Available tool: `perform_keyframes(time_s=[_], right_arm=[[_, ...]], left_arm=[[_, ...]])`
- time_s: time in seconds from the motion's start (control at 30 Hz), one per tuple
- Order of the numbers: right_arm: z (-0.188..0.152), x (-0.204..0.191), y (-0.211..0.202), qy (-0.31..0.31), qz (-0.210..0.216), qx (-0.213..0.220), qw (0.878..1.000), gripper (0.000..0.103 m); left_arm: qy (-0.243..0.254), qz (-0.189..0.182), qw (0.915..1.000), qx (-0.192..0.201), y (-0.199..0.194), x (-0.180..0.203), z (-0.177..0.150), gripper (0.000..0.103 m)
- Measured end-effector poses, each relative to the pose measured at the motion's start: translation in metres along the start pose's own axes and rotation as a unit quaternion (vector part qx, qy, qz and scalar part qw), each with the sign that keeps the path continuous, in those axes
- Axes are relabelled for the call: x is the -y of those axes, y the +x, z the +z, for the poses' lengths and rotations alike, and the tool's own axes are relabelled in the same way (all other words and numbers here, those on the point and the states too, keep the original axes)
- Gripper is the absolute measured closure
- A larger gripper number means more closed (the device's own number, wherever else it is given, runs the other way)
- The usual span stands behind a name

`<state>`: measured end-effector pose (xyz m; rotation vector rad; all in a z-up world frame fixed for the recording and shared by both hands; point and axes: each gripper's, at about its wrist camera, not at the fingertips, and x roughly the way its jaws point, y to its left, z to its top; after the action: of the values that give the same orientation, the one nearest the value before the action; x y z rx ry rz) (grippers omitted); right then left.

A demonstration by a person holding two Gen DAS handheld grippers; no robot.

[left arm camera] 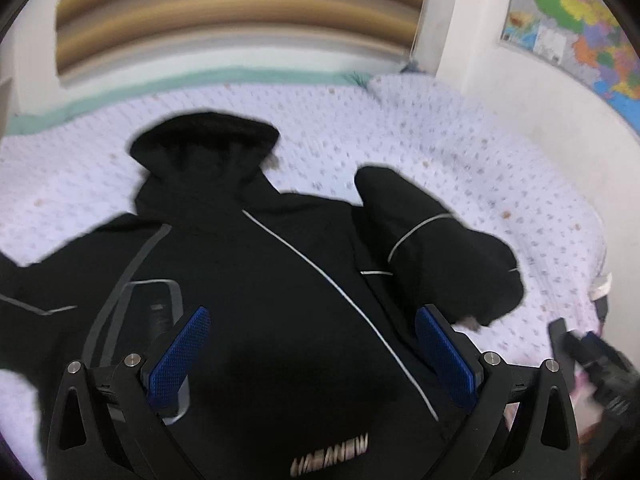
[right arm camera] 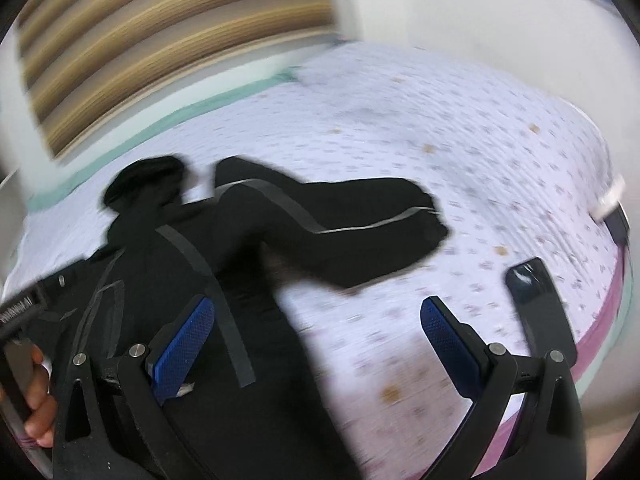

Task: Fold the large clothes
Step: 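Grasp the sleeve cuff with the right gripper and lift it across the jacket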

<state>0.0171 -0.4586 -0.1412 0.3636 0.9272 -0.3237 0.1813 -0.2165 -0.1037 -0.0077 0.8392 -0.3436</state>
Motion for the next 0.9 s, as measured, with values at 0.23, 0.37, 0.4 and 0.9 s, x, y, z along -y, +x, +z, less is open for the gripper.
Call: perform_keyframes(time_s=[0.23,0.37,0.4,0.9], right_arm=[[0.025,0.103,0.091,0.097,0.018,-0.065,0.993,0.017],[0.024,0.134,0.137,0.145,0.040,-0.101,0.984,0.020],[0.024,0.138,0.146,0.153,0.045,-0.106,0.982,0.020],[0.076,0.118,0.153,0.079,-0.006,-0.017,0.997,0.077]], left_arm=[[-0.028,0.001,0.9980,-0.056,0.133,-0.009,-0.021,0.008],[-0.013,0.016,0.9978,-0.063,0.157,-0.008,-0.036,0.008],[-0.009,0.020,0.9979,-0.060,0.157,-0.006,-0.037,0.008],[-0.005,-0.027,0.9982,-0.054,0.134,0.004,-0.024,0.010]])
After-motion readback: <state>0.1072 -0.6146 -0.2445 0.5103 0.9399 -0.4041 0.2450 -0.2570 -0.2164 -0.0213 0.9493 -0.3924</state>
